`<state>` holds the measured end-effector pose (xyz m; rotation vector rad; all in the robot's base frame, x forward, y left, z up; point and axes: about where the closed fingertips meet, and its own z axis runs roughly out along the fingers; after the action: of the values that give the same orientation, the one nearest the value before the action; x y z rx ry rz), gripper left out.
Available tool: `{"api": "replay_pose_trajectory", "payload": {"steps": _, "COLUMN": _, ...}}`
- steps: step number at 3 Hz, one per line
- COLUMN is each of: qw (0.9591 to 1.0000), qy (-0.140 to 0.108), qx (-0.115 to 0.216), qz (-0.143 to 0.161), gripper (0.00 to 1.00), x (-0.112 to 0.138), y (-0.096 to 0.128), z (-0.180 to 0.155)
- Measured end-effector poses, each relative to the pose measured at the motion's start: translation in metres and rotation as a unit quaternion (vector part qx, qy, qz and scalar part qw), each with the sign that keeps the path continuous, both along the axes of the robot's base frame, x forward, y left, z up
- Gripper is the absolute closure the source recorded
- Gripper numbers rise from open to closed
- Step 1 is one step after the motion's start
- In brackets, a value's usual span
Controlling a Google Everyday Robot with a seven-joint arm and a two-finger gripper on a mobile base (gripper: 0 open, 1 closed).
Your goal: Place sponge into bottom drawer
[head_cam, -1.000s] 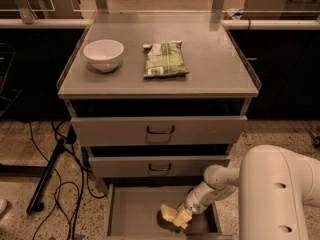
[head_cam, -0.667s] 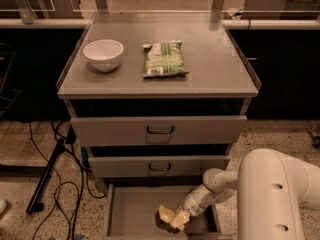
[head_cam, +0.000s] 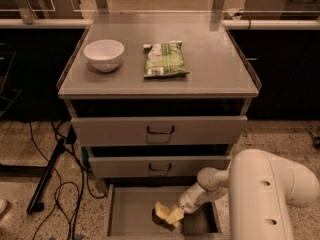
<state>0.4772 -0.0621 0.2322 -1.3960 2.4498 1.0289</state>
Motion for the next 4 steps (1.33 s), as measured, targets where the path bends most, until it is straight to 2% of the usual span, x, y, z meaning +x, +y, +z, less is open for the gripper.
{"api": "replay_pose_trajectory", "payload": {"steps": 1, "qw": 0.9995, "qy": 0.017, "qx": 0.001, "qz": -0.025, "gripper": 1.00, "x": 0.005, "y": 0.000, "z": -0.016}}
{"api": "replay_pose_trajectory", "payload": {"steps": 2, "qw": 0.9994, "qy": 0.019, "qx": 0.001, "qz": -0.029, "gripper": 1.00, "x": 0.006, "y": 0.000, "z": -0.019}}
{"api": "replay_pose_trajectory", "payload": {"steps": 4, "qw": 0.9982, "qy": 0.017, "qx": -0.026, "qz": -0.051, "gripper": 1.00, "x": 0.016, "y": 0.002, "z": -0.036}}
